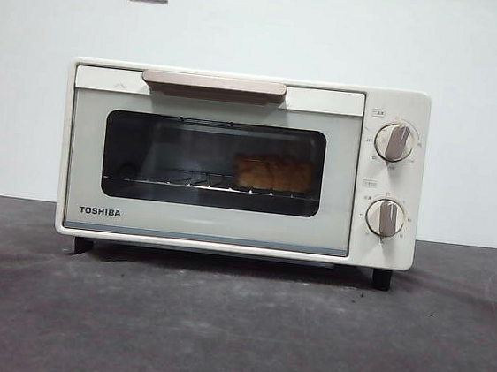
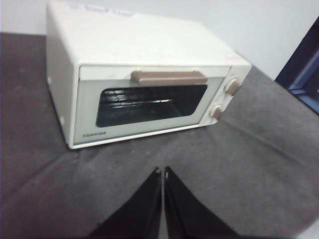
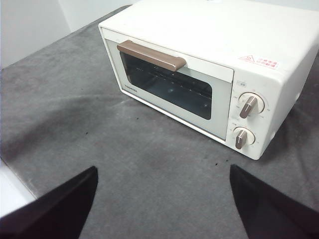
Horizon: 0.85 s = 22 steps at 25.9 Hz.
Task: The left arm flap open the oven, the right arm pick bread and place it into oven, the left arm flap close the oven
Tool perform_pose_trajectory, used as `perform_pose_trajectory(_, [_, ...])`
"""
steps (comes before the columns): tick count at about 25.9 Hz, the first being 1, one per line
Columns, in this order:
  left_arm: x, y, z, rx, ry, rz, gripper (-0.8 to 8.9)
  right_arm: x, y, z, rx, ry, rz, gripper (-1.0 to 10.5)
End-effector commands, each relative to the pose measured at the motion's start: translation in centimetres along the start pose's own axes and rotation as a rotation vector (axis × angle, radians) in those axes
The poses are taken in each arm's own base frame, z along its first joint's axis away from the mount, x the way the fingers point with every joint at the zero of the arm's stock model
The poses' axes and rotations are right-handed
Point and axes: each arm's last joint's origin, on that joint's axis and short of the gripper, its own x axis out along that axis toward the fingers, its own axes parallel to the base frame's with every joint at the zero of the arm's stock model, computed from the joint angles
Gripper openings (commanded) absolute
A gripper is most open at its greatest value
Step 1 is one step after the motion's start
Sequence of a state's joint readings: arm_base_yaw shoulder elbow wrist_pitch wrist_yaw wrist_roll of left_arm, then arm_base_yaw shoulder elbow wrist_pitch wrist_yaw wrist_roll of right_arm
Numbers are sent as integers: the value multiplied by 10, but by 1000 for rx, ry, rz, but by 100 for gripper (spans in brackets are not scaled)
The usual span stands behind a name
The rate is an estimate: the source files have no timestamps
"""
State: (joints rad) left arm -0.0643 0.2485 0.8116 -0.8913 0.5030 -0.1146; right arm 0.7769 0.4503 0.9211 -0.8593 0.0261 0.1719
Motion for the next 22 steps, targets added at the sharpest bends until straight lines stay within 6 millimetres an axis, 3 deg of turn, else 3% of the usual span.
perform_pose_trajectory(1, [-1, -1, 5, 39, -24, 10, 16, -3, 1, 5, -17, -22, 9, 196])
perform_pose_trajectory(2, [-1, -1, 5, 41, -29, 12, 16, -3, 1, 5, -18, -22, 8, 26])
perform_pose_trajectory(22, [-1, -1, 8, 47, -54, 2, 19, -3, 2, 10, -20, -78, 7, 17])
